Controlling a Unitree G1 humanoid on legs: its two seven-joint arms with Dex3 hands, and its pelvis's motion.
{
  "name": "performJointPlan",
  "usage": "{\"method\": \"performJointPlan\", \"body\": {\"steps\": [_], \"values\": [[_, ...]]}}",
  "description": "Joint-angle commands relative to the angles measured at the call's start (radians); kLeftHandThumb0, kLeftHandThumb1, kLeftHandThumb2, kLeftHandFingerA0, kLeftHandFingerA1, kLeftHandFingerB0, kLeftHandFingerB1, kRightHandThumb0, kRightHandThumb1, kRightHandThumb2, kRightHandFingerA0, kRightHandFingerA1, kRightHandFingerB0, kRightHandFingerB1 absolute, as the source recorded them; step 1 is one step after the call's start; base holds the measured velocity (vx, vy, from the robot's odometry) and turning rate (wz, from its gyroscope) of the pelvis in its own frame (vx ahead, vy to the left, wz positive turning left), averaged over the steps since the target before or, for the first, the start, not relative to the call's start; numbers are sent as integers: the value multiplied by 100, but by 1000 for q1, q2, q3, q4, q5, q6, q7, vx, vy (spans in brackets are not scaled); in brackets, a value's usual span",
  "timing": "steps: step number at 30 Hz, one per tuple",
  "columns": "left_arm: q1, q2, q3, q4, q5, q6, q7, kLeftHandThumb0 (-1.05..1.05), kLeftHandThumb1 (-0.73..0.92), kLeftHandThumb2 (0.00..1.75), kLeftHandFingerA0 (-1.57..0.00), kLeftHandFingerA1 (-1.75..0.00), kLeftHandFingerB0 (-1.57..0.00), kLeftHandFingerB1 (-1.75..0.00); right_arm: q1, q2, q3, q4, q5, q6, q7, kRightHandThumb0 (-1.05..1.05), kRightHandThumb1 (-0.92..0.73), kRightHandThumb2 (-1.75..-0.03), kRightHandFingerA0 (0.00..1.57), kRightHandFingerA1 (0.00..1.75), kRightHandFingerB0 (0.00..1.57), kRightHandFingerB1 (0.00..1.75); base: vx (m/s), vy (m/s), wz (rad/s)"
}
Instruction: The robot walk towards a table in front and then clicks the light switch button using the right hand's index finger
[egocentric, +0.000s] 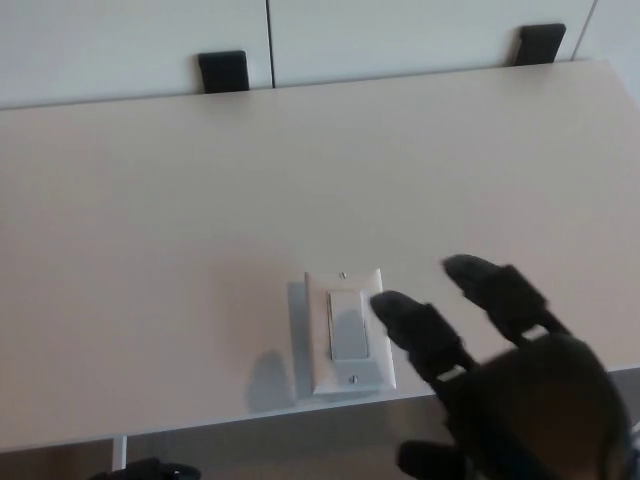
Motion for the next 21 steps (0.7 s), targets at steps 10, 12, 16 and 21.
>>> {"method": "performJointPlan", "body": {"steps": [10, 12, 16, 21], "values": [[17, 4, 24, 35, 2, 6, 14, -16, 51, 92, -32, -56, -14, -48, 698, -100, -536, -50, 546, -256, -278, -41, -43, -105, 4, 54, 0, 49, 0, 0, 0], [24, 3, 28, 43, -2, -10, 12, -16, 51, 92, -31, -56, -14, -48, 746, -77, -589, 13, 613, -267, -259, -81, -65, -97, 6, 44, 10, 44, 0, 0, 0], [42, -1, 37, 44, -9, -13, 14, -17, 51, 92, -33, -57, -14, -49, 691, -81, -588, 191, 697, -263, -166, -74, -81, -66, 6, 31, 14, 35, 0, 0, 0], [53, -15, 47, 34, -17, -22, 26, -17, 50, 92, -30, -56, -15, -49, 470, -31, -573, 487, 904, -171, 58, -68, -85, -68, 5, 28, 10, 32, 0, 0, 0]]}}
